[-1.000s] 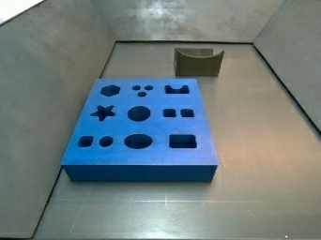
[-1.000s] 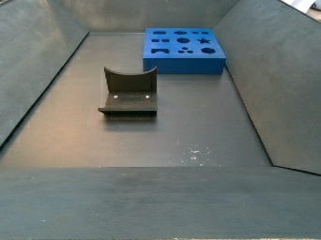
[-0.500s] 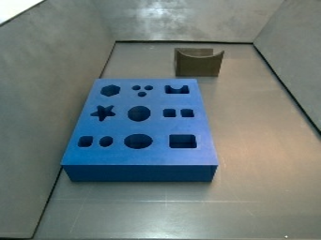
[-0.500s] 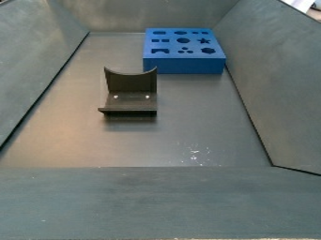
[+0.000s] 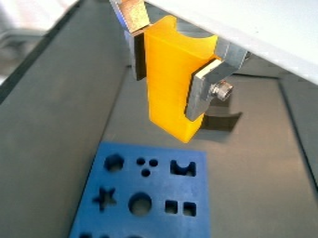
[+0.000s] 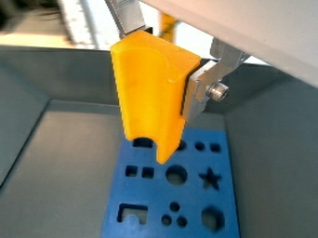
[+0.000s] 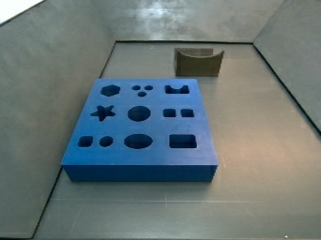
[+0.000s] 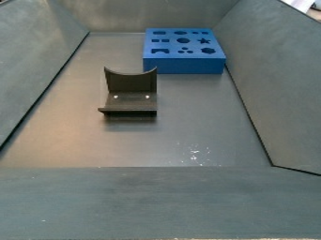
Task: Pick up the arch object. Move up. Rotate the arch object. Move to above the board. Insert the arch object.
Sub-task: Move to above the board, then insert the arch object.
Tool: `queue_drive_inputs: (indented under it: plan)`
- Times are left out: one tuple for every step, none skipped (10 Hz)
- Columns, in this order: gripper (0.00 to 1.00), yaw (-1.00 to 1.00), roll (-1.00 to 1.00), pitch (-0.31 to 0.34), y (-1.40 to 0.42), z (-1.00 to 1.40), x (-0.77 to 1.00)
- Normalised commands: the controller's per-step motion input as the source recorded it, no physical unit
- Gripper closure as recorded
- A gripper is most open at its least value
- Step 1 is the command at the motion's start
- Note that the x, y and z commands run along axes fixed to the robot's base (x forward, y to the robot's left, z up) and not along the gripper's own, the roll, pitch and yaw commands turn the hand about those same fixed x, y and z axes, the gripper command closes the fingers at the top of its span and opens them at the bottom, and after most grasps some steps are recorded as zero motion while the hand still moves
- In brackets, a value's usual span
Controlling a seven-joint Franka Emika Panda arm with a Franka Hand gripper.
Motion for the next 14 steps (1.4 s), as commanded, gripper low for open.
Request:
queue_drive_inputs:
  plan:
    - [1.0, 1.0, 0.03, 0.087, -0.09, 0.02, 0.07]
    - [1.0, 1.0, 0.04, 0.101, -0.05, 0.02, 0.06]
    - [1.0, 1.0, 0.05, 0.115, -0.04, 0.02, 0.05]
    - [1.0, 1.0, 0.06, 0.14, -0.04, 0.02, 0.06]
    - [1.0, 1.0, 0.06, 0.157, -0.04, 0.02, 0.06]
    - [1.0, 0.97, 0.08, 0.2, -0.03, 0.03, 0.06]
    - [1.0, 0.72, 0.08, 0.185, -0.03, 0.03, 0.07]
    - [1.0, 0.45, 0.07, 0.166, -0.03, 0.02, 0.07]
    - [1.0, 0.22, 0.07, 0.14, -0.03, 0.02, 0.07]
    - [1.0, 0.0, -0.03, 0.0, 0.01, 0.0, 0.0]
    - [1.0, 0.03, 0.0, -0.027, 0.06, -0.11, 0.0]
    - [1.0, 0.14, -0.04, 0.0, 0.27, -0.79, 0.39]
    - [1.0, 0.15, -0.15, 0.0, 0.25, -0.91, 0.4]
    - [1.0, 0.06, -0.13, 0.0, 0.32, -0.95, 0.41]
